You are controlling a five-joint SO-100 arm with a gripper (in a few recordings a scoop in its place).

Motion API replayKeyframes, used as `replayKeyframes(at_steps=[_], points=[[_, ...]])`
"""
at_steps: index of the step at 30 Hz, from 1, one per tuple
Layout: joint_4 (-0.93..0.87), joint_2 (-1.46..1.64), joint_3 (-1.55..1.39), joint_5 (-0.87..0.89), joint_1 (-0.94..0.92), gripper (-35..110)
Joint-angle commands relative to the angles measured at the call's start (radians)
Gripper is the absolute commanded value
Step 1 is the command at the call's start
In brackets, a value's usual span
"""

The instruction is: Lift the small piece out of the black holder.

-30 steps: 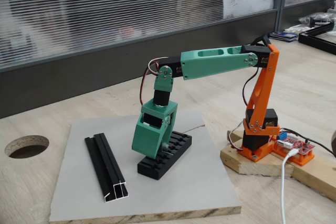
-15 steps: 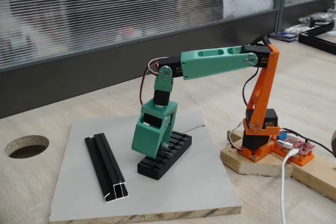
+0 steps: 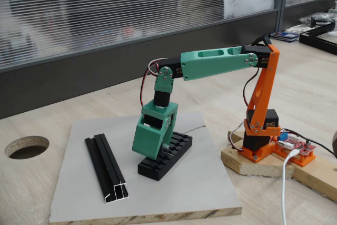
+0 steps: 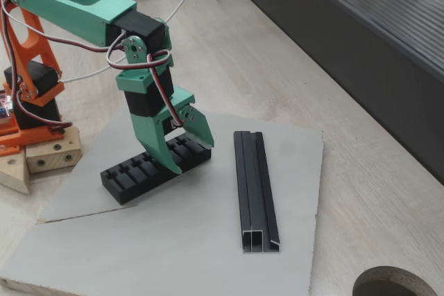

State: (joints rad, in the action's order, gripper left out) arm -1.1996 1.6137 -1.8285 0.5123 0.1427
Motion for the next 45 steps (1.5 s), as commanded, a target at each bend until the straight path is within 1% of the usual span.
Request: replayKeyframes(at_steps=[1, 14, 22, 36, 40, 45], points=[[0.008, 0.028, 0.015, -0.003, 0.011, 52], [0.008, 0.029, 0.017, -0.002, 0.011, 52], [0.006, 0.009, 0.115, -0.002, 0.011, 52], [-0.009, 0.005, 0.104, -0.002, 0.011, 52], [-0.009, -0.066, 0.104, -0.002, 0.011, 52], [-0.009, -0.066, 0.107, -0.002, 0.012, 52]])
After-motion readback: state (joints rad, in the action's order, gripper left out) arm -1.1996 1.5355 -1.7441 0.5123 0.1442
